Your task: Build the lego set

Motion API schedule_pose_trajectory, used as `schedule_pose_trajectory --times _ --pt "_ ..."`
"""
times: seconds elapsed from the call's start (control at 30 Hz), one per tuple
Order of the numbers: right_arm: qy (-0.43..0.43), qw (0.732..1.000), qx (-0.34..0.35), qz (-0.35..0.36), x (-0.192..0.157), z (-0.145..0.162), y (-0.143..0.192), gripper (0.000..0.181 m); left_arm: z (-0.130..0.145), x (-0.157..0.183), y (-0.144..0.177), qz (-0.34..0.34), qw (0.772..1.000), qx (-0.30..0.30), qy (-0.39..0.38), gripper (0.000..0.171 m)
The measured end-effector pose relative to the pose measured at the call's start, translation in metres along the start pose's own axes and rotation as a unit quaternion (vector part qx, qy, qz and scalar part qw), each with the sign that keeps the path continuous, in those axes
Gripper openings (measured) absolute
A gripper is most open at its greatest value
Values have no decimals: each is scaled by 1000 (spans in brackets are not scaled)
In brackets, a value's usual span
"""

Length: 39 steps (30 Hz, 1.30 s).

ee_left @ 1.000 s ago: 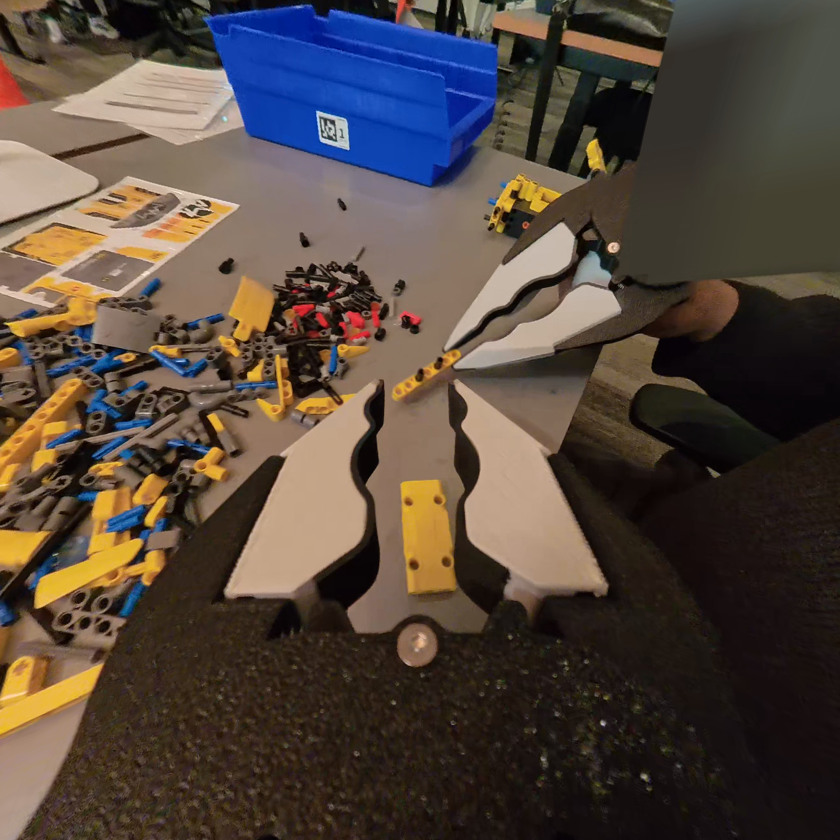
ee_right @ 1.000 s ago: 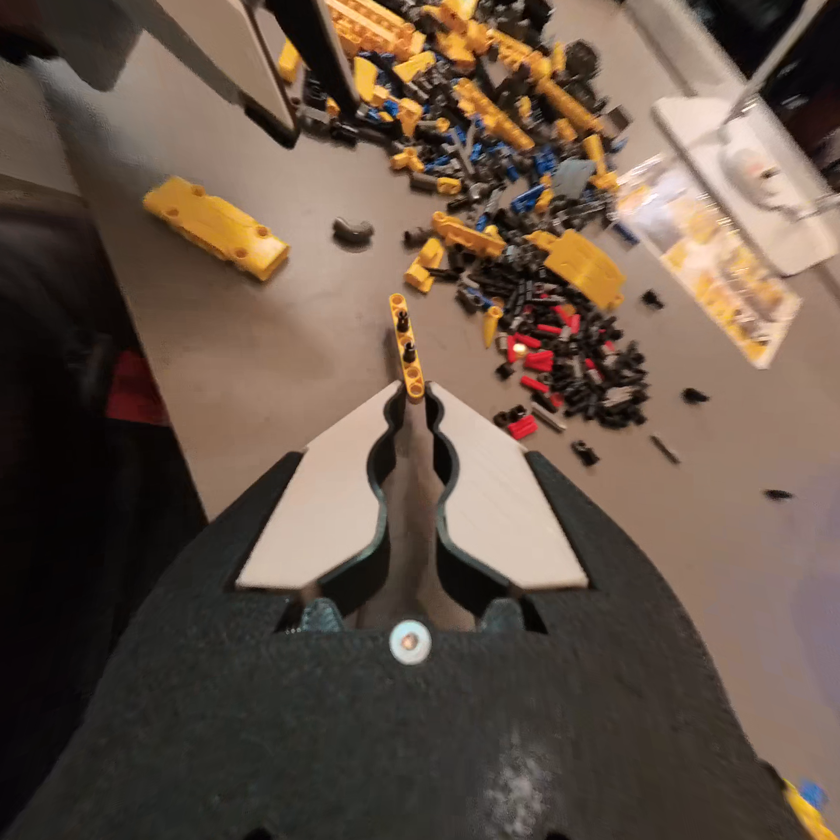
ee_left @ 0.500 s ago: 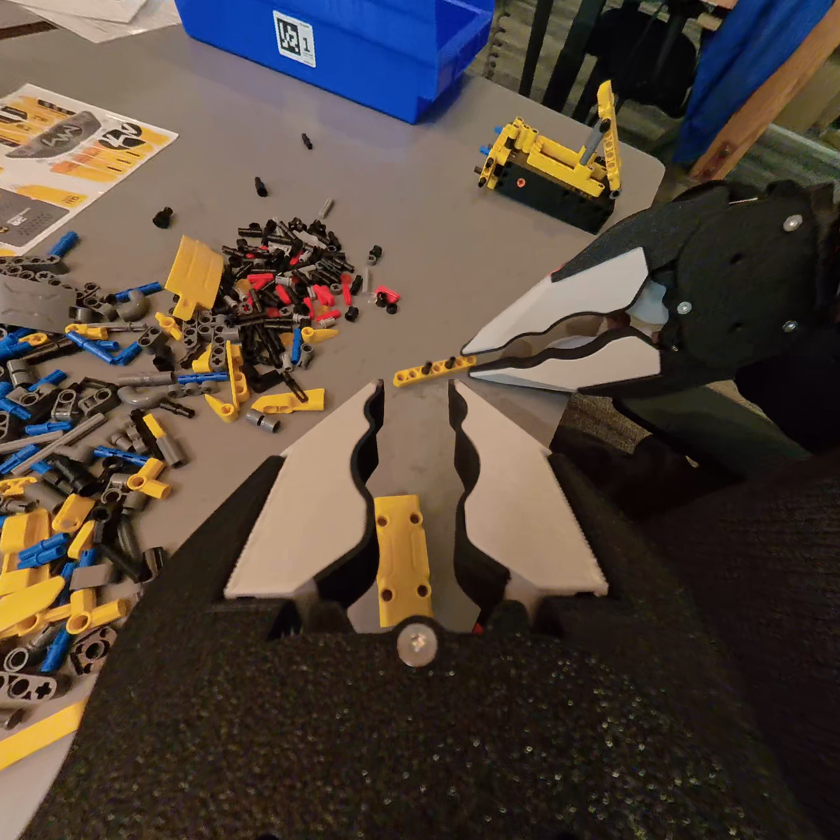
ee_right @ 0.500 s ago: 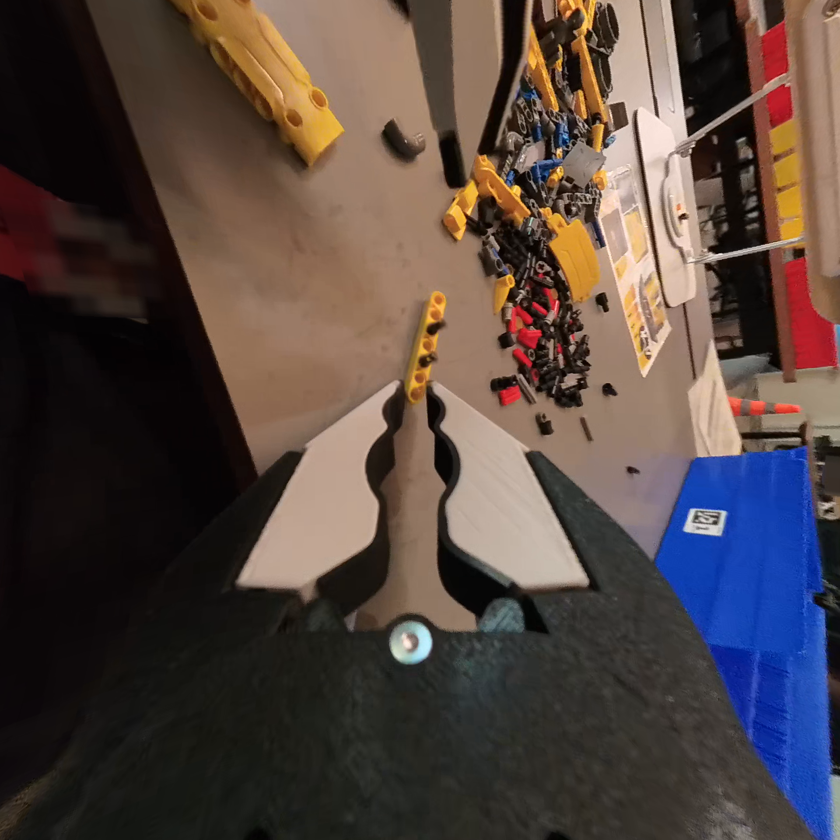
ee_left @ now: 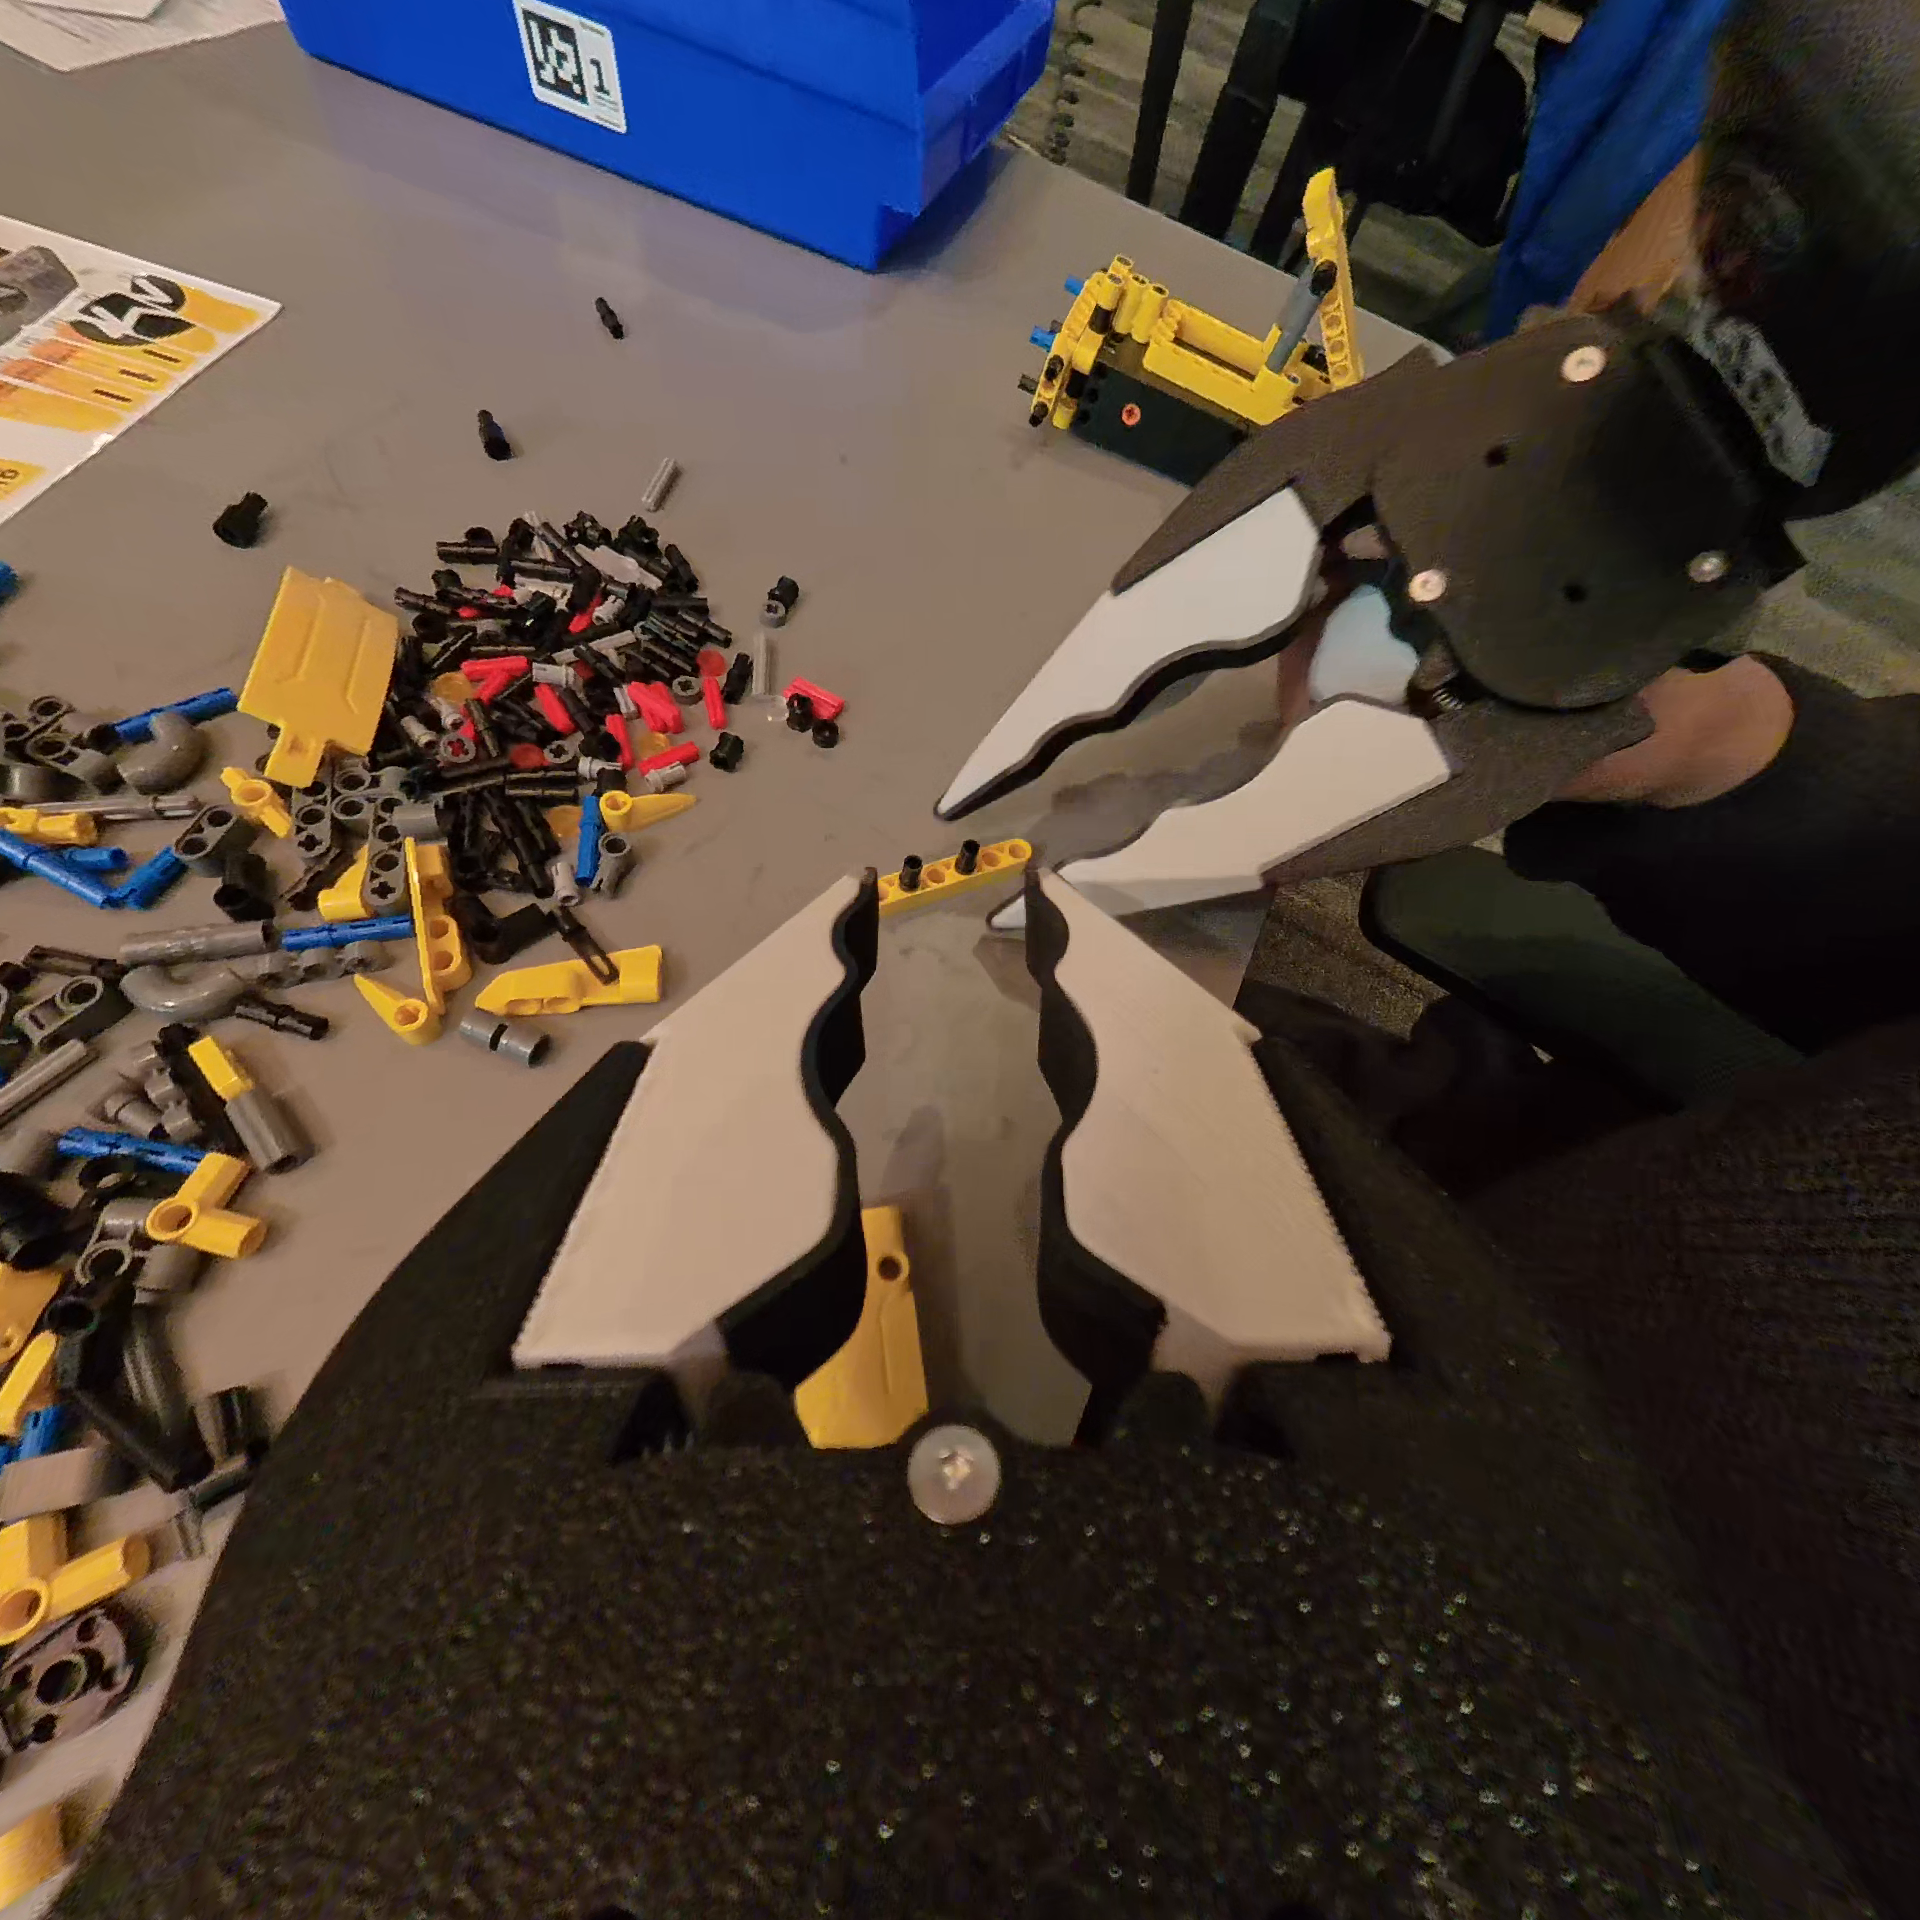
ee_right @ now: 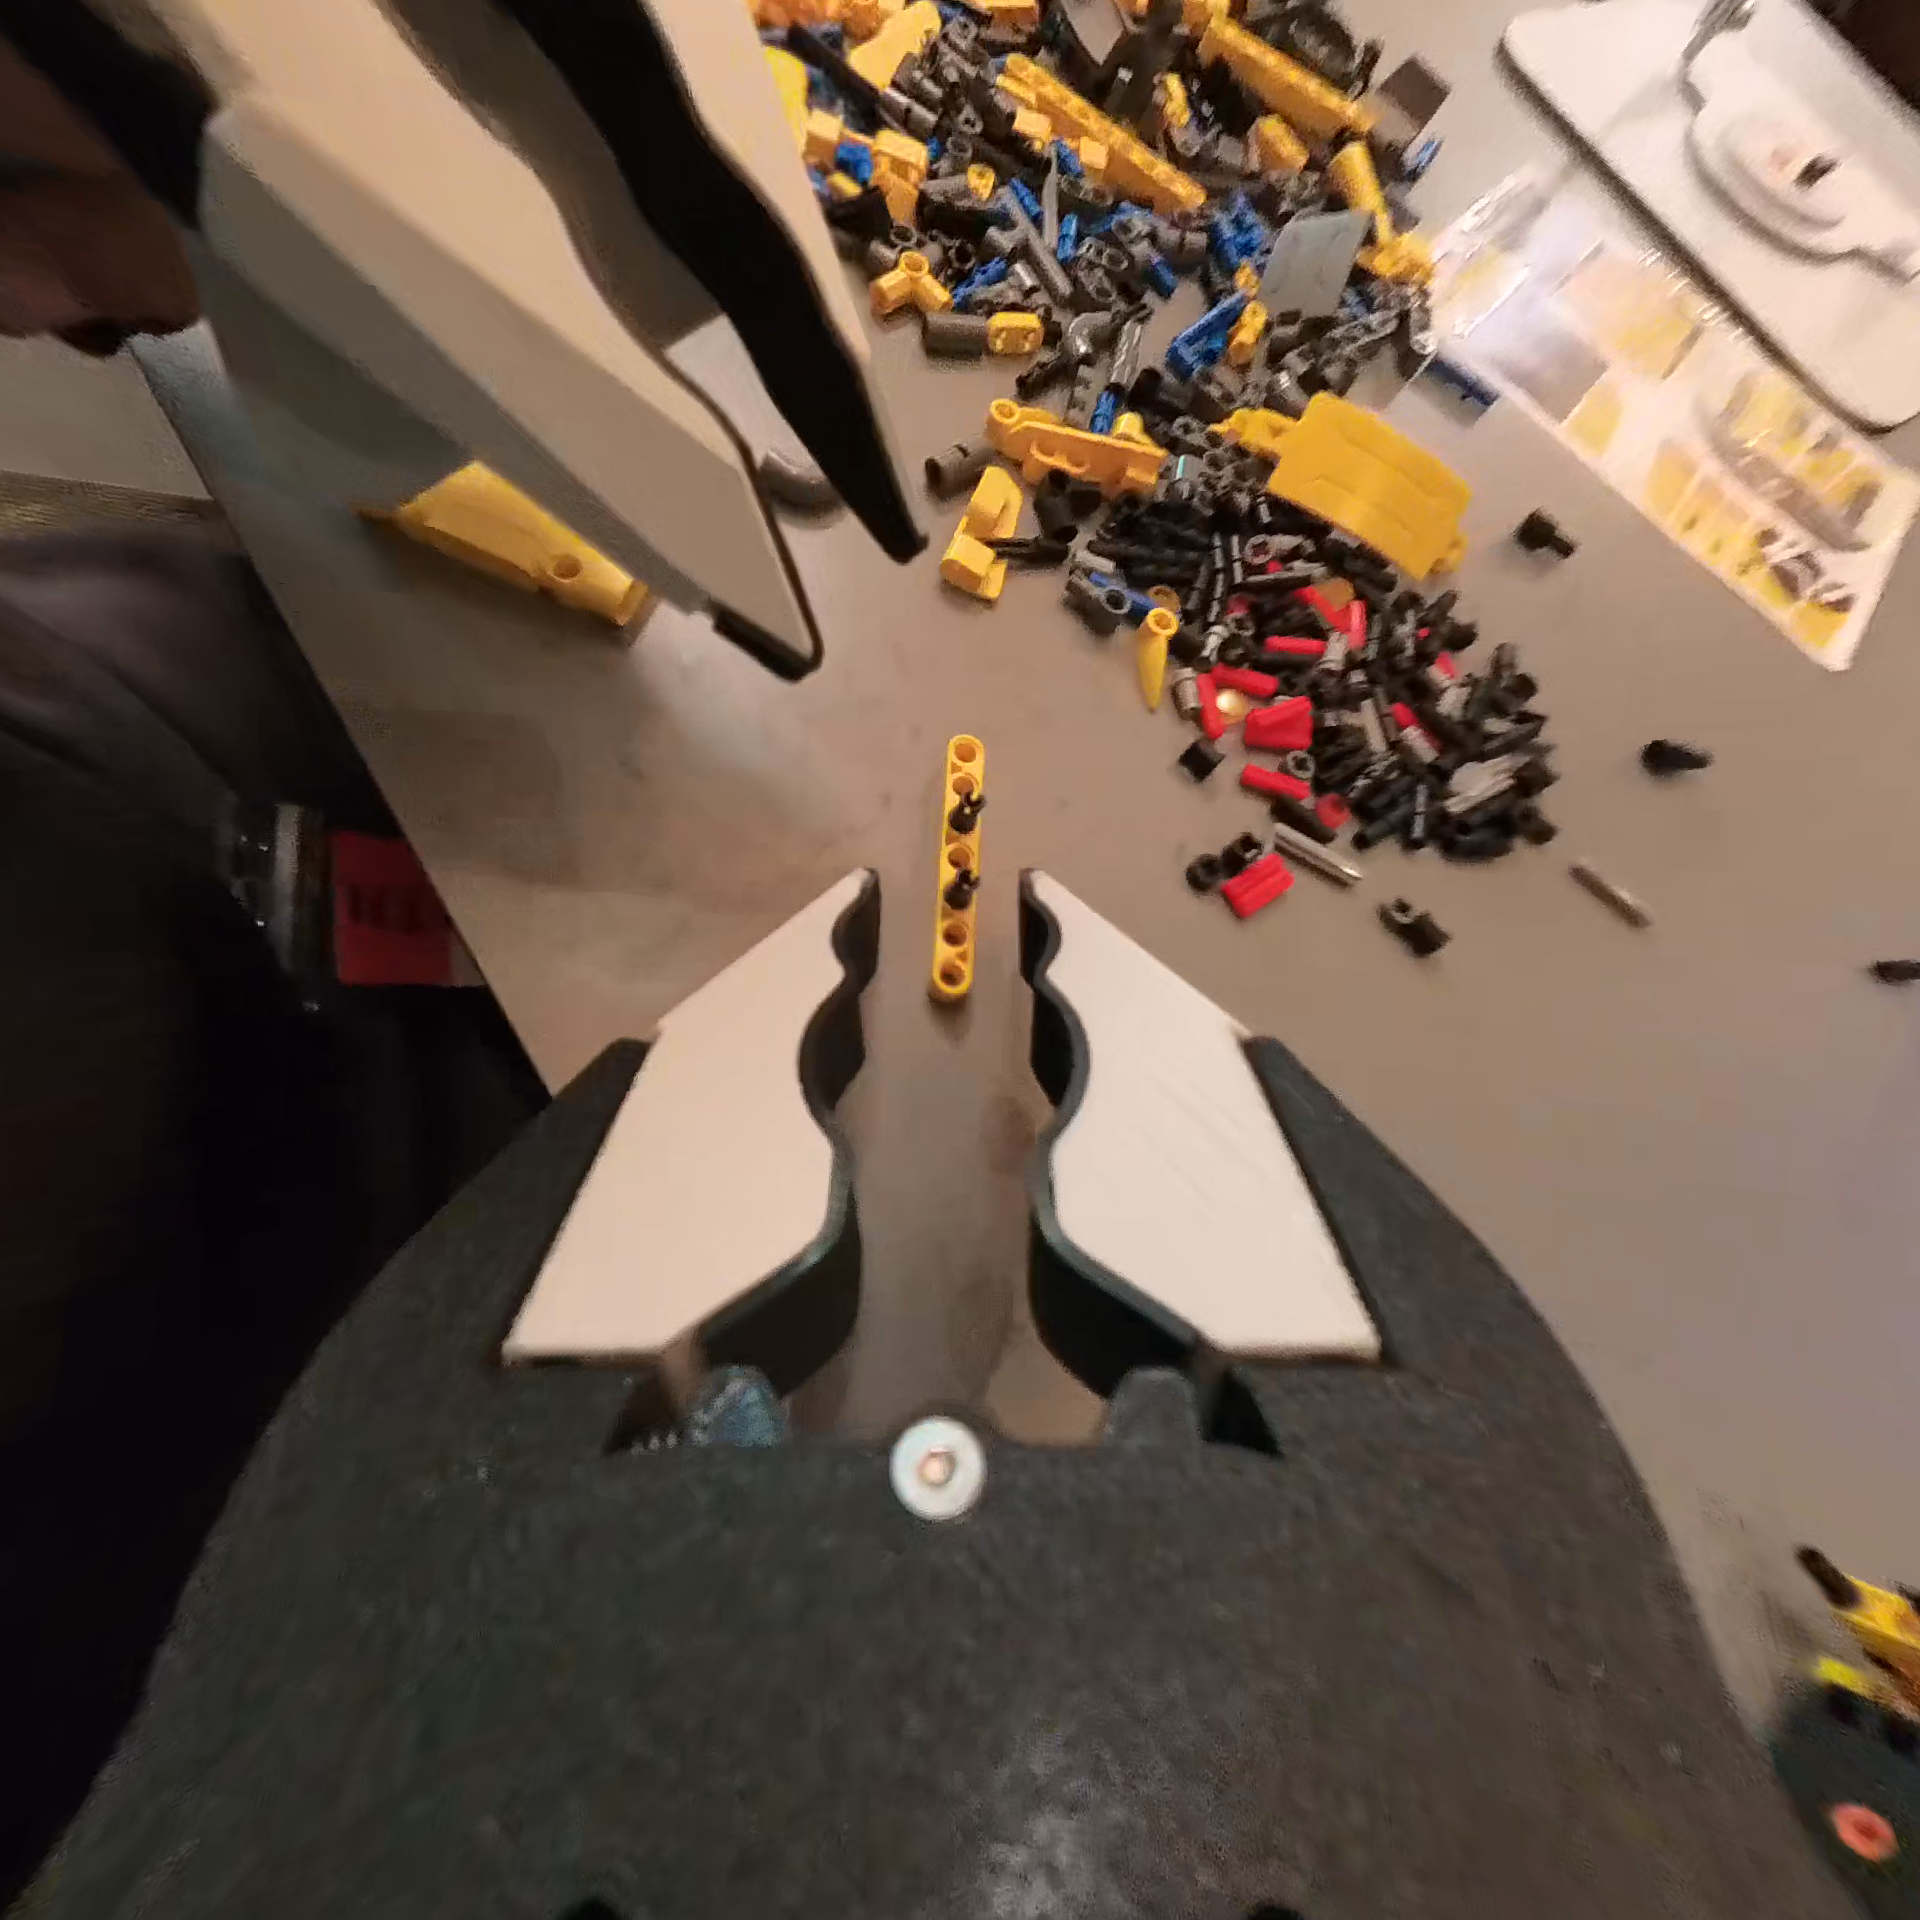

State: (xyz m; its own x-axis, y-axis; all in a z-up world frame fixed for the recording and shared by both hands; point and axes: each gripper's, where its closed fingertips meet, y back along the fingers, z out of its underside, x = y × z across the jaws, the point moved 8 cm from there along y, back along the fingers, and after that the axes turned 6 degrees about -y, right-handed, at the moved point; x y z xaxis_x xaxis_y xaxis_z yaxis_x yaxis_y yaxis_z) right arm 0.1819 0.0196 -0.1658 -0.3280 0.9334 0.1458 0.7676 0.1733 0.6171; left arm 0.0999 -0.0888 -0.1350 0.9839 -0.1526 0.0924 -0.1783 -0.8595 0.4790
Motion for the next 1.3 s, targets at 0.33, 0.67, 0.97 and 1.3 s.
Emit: schedule_pose_trajectory --times 0.33,0.67,0.97,1.3 --pt "5 1000 -9 6 0 0 -8 8 1 1 1 -1 1000 9 9 28" --pt "189 973 -75 106 -10 -8 -10 8 0 -4 8 -23 999 28 11 28" --pt "244 967 -48 59 -37 -7 0 14 7 -2 15 -25 998 44 26 27" --pt "25 999 -5 31 -7 7 24 18 8 2 11 -9 999 25 30 27"
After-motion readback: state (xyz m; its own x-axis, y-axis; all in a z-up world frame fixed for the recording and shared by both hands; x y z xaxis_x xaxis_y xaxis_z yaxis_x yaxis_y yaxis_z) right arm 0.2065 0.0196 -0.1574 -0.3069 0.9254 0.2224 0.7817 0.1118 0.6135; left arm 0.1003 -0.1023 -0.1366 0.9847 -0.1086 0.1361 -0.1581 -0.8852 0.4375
